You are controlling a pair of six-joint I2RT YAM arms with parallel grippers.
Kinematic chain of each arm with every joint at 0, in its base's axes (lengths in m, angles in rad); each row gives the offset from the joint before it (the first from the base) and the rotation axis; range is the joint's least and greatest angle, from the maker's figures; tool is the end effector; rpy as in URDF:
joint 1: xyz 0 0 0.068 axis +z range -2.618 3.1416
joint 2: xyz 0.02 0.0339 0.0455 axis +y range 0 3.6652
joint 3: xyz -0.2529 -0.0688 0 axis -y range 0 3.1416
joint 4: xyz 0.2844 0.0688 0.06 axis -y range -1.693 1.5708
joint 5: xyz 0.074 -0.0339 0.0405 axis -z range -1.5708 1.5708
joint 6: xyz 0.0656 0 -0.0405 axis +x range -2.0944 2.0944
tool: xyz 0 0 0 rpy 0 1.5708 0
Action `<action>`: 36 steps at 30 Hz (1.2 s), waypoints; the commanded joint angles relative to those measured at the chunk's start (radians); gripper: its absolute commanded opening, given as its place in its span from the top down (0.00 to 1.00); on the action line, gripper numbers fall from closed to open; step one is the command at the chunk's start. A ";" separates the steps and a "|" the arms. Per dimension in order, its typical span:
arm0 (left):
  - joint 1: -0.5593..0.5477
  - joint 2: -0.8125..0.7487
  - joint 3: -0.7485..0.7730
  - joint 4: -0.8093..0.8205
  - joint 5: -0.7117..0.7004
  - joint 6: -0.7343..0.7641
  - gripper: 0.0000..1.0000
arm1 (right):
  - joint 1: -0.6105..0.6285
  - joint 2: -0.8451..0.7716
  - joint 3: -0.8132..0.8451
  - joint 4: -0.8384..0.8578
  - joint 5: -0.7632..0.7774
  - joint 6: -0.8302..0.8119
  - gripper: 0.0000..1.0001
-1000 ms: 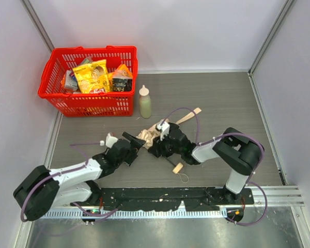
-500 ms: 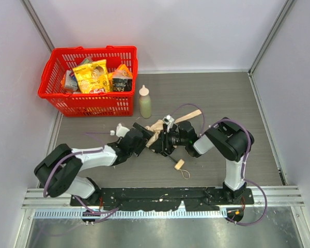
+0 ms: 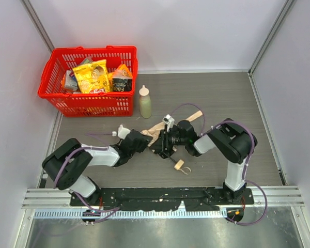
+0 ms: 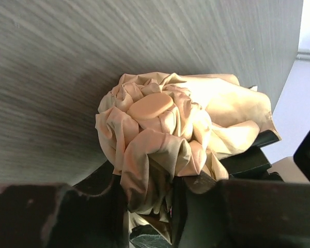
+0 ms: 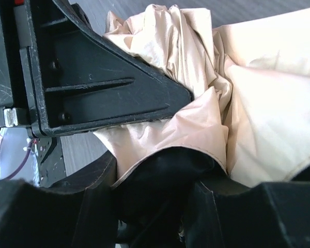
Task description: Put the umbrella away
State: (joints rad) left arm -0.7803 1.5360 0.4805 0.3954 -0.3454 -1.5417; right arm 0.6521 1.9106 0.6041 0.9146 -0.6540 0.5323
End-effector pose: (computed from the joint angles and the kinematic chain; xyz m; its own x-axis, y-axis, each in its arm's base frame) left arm 0.2365 -0.2028 0.0651 -0.4843 -0.8440 -0.2305 -0.4219 0.4561 -0.7836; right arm 0.2564 0.2459 0.0449 -0.7328 -0.0527 -0.6784 -0.6460 0.3672 0.6693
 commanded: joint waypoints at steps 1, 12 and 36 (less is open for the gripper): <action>-0.002 -0.030 -0.059 -0.211 0.048 0.074 1.00 | 0.021 -0.132 -0.023 -0.470 0.124 -0.044 0.83; -0.019 -0.099 0.007 -0.493 0.080 0.009 1.00 | 0.234 -0.732 0.022 -0.979 0.828 -0.284 0.30; -0.054 -0.091 0.055 -0.593 0.071 -0.050 1.00 | 0.595 -0.253 0.006 -0.295 1.319 -0.692 0.28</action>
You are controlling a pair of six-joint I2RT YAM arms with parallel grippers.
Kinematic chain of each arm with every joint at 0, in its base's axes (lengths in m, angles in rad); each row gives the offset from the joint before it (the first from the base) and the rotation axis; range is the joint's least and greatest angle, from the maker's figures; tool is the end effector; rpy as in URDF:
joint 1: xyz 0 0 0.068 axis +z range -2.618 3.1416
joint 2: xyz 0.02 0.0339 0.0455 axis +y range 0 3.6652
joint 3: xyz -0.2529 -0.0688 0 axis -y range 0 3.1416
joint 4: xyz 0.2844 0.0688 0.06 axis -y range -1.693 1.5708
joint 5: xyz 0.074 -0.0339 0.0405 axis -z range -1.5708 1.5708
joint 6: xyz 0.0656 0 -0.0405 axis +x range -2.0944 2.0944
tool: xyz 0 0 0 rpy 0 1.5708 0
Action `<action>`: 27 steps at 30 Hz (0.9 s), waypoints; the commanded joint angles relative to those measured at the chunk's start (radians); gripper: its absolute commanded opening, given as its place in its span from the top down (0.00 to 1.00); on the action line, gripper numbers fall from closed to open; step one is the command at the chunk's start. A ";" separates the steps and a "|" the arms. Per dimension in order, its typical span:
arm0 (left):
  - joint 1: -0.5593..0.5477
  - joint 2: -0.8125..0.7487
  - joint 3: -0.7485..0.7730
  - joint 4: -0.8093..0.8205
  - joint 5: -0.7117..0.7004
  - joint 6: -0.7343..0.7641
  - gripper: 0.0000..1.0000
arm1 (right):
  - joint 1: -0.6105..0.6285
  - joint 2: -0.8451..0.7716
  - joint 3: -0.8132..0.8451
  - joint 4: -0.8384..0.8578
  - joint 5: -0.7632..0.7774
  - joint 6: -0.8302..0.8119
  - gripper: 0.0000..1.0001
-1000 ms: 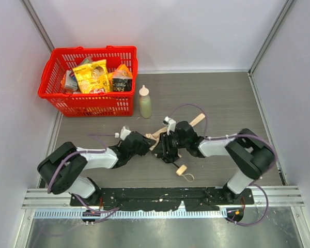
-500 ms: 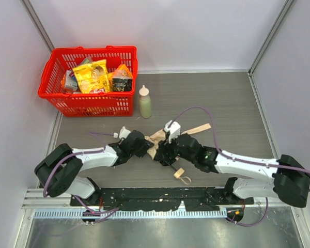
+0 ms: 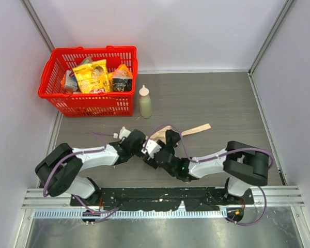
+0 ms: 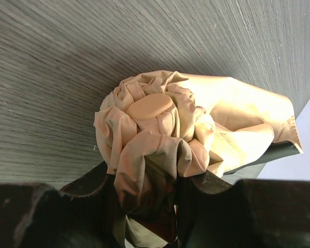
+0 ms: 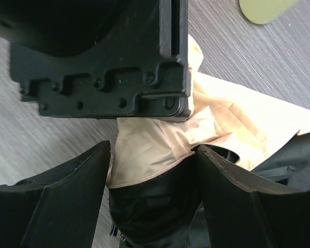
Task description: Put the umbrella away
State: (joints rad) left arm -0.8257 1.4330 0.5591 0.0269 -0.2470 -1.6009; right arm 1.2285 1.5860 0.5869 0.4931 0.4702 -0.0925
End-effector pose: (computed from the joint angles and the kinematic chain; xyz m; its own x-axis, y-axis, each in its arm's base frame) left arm 0.2186 -0.2133 0.0813 -0.5874 -0.7927 -0.1632 -0.5260 0.5271 -0.6674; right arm 0.1435 0.3141 0.0954 -0.0967 -0.5167 -0.8507 -0.7187 0.6275 -0.2994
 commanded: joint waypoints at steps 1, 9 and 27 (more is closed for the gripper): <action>-0.009 0.007 -0.024 -0.231 -0.028 -0.005 1.00 | 0.028 0.112 0.024 0.149 0.224 -0.076 0.30; -0.010 -0.020 -0.005 -0.291 -0.055 -0.067 1.00 | 0.043 0.339 0.031 0.315 0.415 -0.177 0.75; 0.094 -0.528 -0.286 -0.049 -0.189 0.056 0.00 | -0.277 0.347 -0.145 0.573 -0.839 0.140 0.99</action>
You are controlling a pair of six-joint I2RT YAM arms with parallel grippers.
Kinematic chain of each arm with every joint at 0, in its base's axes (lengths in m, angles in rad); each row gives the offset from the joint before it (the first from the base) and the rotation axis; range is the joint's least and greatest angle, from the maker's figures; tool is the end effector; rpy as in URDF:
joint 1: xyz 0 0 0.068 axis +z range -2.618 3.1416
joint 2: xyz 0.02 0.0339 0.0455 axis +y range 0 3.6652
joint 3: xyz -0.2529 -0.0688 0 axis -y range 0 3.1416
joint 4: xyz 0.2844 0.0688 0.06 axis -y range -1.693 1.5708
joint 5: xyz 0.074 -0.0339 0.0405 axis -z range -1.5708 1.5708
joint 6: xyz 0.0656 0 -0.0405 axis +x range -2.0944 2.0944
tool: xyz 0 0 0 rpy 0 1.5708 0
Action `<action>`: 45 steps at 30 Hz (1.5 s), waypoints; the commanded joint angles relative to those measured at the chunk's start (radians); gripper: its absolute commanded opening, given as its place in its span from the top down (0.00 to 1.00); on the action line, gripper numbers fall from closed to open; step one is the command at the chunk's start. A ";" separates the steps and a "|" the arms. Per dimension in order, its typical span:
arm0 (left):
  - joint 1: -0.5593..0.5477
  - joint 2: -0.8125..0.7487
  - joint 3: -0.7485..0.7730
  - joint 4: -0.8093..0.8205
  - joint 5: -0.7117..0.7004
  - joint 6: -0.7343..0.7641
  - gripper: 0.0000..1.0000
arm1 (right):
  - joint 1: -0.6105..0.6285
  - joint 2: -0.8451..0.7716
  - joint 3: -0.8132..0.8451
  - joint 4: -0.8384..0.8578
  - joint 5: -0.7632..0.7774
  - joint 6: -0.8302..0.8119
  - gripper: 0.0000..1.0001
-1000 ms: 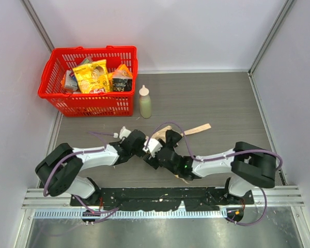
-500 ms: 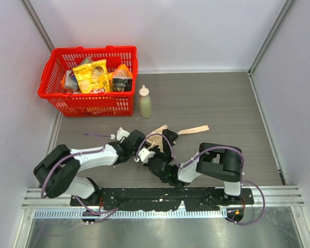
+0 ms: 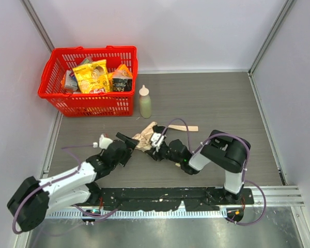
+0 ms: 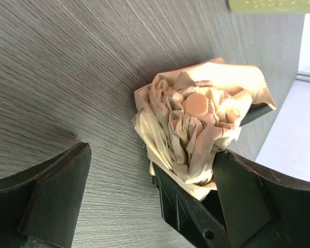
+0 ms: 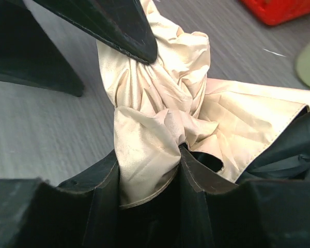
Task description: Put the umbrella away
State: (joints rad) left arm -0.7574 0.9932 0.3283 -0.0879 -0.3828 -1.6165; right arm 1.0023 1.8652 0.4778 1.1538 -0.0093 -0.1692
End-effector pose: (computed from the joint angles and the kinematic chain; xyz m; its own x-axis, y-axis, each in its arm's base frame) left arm 0.1921 -0.1479 0.1049 -0.4161 -0.8819 -0.2218 -0.5163 0.4299 -0.7407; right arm 0.1826 0.2869 0.0545 0.0199 -0.2817 -0.9593 -0.8564 0.4903 -0.1617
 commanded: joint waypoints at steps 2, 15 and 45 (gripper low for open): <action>0.026 -0.102 -0.063 0.152 -0.024 0.113 0.00 | -0.082 0.068 -0.041 -0.083 -0.423 0.263 0.99; -0.020 0.111 0.064 0.133 0.091 0.015 0.00 | -0.229 0.138 -0.002 -0.115 -0.623 0.612 0.99; -0.059 0.432 0.005 0.272 -0.055 0.044 1.00 | -0.235 0.040 0.057 -0.354 -0.586 0.590 0.84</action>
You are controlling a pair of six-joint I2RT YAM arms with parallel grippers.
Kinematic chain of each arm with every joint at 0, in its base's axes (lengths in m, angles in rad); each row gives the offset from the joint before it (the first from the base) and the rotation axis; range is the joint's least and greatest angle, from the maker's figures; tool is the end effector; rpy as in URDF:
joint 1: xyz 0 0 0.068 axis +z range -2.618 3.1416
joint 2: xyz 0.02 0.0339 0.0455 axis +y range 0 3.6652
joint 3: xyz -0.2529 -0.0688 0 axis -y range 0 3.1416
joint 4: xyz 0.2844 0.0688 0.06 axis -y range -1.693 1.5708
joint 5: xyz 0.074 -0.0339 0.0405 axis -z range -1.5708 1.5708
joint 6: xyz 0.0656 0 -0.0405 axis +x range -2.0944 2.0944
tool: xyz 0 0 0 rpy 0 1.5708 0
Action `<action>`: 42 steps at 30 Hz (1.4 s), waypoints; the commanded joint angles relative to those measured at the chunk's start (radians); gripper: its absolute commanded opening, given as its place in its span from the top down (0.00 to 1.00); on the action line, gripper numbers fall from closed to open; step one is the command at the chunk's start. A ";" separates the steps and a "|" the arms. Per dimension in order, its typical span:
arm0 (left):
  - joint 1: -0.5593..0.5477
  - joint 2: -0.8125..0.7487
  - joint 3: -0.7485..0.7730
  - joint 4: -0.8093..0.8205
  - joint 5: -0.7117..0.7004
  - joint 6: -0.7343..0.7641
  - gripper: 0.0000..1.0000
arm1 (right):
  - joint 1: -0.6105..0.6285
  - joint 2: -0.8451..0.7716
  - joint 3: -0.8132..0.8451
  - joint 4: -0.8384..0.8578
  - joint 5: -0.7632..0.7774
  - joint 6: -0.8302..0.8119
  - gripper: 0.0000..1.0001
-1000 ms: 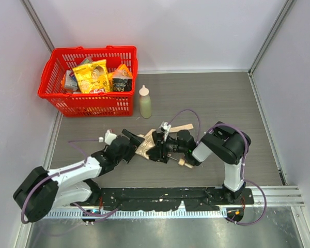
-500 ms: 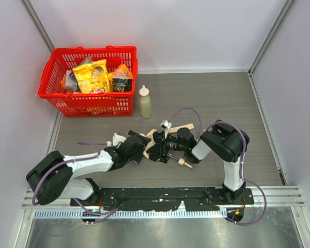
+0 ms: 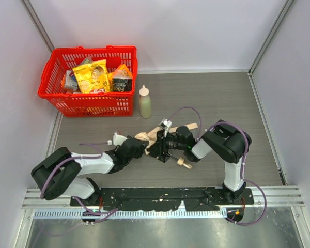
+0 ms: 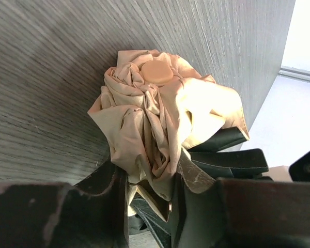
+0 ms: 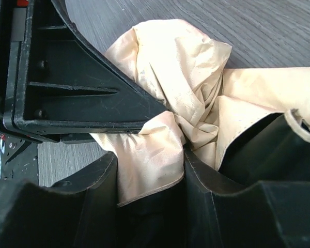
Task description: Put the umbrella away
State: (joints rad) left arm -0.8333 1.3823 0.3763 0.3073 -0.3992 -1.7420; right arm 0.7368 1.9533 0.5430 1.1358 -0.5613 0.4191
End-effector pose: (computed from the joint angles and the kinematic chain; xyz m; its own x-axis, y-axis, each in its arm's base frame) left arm 0.2061 -0.1890 0.0673 -0.4011 -0.9087 -0.1159 -0.5083 0.3260 -0.7971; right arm 0.2311 0.2568 0.0419 -0.5693 -0.0513 -0.8205 -0.7845 0.3324 0.5235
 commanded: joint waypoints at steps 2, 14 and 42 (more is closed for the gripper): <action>0.017 0.034 -0.053 -0.122 -0.014 0.171 1.00 | 0.030 -0.135 0.027 -0.497 0.051 -0.002 0.59; 0.016 -0.031 0.012 -0.304 0.048 0.147 1.00 | 0.202 -0.576 0.104 -0.843 0.619 -0.411 0.28; 0.029 0.005 0.133 -0.571 0.146 0.061 1.00 | 0.443 -0.091 0.109 -0.634 1.059 -0.583 0.99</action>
State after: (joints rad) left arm -0.8024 1.3716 0.5476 -0.0795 -0.2920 -1.7039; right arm 1.2110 1.8137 0.6735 0.6331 0.5091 -0.2913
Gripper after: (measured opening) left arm 0.327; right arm 0.306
